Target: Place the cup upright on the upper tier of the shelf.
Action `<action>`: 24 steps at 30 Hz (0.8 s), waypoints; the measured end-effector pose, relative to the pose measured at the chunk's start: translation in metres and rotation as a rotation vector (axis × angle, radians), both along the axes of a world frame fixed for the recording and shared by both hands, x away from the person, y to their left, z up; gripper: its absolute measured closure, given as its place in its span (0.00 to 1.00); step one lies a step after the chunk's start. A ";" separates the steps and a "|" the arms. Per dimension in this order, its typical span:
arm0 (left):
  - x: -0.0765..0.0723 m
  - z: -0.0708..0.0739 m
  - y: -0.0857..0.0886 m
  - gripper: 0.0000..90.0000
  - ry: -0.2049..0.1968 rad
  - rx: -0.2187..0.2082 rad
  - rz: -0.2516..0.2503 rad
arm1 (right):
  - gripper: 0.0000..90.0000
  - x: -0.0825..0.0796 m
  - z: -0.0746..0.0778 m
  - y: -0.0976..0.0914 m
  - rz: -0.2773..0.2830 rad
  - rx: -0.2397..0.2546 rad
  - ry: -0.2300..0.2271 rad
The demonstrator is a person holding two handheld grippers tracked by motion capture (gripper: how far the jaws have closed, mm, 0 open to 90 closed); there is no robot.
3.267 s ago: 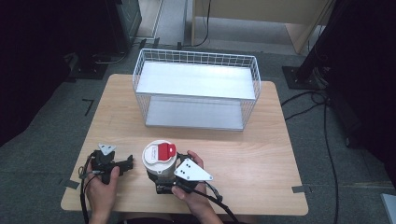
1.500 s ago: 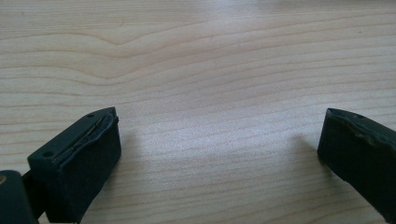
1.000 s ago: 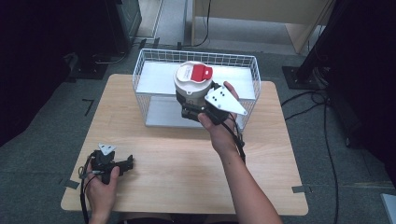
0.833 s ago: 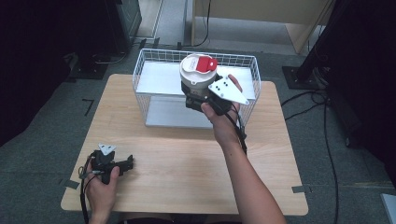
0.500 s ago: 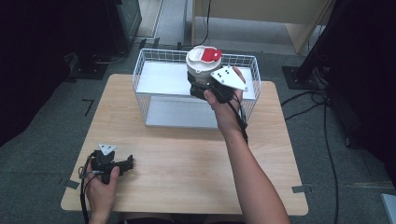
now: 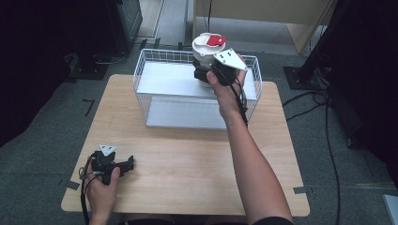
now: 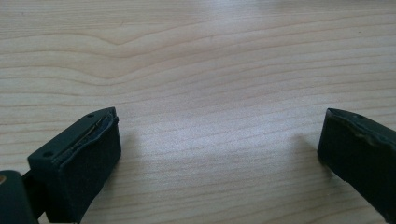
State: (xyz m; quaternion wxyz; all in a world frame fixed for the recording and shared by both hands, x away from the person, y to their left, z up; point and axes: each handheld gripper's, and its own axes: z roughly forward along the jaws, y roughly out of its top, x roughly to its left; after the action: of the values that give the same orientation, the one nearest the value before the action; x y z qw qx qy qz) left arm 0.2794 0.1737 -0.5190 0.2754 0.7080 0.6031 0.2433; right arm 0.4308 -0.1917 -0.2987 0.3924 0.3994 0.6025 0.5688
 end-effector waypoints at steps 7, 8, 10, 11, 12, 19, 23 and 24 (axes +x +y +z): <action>0.000 0.000 0.000 0.00 0.000 0.000 0.000 | 0.13 0.017 0.001 -0.002 -0.033 0.016 0.021; 0.000 0.000 0.000 0.00 0.000 0.000 0.000 | 0.13 0.019 0.001 -0.003 -0.038 0.018 0.023; 0.000 0.000 0.000 0.00 0.000 0.000 0.000 | 0.13 0.022 -0.001 -0.004 -0.050 0.018 0.025; 0.000 0.000 0.000 0.00 0.000 0.000 0.000 | 0.13 0.024 -0.003 -0.005 -0.057 0.015 0.029; 0.000 0.000 0.000 0.00 0.000 0.000 0.000 | 0.13 0.024 -0.003 -0.006 -0.057 0.008 0.028; 0.000 0.000 0.000 0.00 0.000 0.001 0.000 | 0.13 0.023 -0.011 -0.009 -0.061 -0.011 0.041; 0.000 0.000 0.000 0.00 0.000 -0.002 0.001 | 0.13 0.022 -0.012 -0.010 -0.058 -0.003 0.043; 0.000 0.000 0.000 0.00 0.000 -0.002 0.001 | 0.13 0.021 -0.012 -0.012 -0.055 0.001 0.042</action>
State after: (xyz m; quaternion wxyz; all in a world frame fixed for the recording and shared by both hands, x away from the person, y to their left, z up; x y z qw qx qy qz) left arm 0.2794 0.1735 -0.5190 0.2759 0.7075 0.6037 0.2427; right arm 0.4517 -0.2037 -0.3108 0.3949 0.4278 0.5992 0.5496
